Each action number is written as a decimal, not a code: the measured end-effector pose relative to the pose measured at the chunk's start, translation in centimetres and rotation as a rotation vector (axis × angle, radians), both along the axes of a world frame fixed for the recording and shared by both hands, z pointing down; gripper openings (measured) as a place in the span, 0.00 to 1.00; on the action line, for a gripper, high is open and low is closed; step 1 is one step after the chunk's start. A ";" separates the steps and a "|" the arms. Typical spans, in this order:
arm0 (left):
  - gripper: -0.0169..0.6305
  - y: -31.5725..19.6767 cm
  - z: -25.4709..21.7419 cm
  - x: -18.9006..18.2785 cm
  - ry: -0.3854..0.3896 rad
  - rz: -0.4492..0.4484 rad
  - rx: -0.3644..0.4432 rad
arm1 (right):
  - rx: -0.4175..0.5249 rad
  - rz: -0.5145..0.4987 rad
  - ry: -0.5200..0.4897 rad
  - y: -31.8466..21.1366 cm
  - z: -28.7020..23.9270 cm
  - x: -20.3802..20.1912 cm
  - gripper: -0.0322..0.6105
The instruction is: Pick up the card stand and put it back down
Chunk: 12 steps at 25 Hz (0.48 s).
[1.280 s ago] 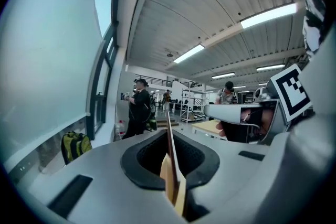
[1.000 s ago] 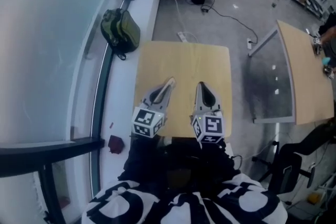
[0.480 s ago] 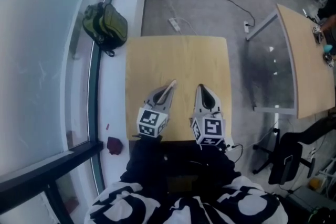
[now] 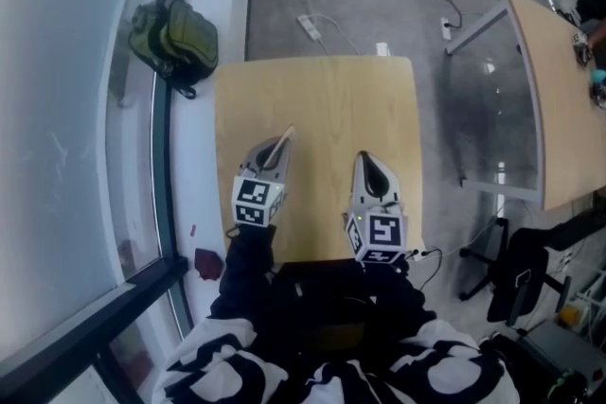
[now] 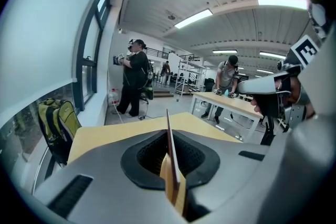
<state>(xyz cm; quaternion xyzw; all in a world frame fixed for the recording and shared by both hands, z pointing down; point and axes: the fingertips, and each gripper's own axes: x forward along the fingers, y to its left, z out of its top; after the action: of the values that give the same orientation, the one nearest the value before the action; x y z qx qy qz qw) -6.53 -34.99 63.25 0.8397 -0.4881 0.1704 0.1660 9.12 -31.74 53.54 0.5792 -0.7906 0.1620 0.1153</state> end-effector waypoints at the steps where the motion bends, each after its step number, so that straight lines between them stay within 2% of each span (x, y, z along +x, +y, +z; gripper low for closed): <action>1: 0.06 -0.8 0.2 -0.2 0.002 0.018 0.002 | -0.003 0.002 -0.001 -0.3 0.2 0.0 0.09; 12: 0.06 -8.1 1.5 0.8 0.080 0.256 0.002 | -0.041 0.003 0.003 -3.2 3.2 -0.1 0.09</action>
<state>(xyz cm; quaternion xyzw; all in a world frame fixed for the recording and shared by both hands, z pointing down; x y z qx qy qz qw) -5.70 -43.05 64.80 0.9014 -0.3702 0.1563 0.1615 8.99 -34.99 56.71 0.5782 -0.7860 0.1776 0.1283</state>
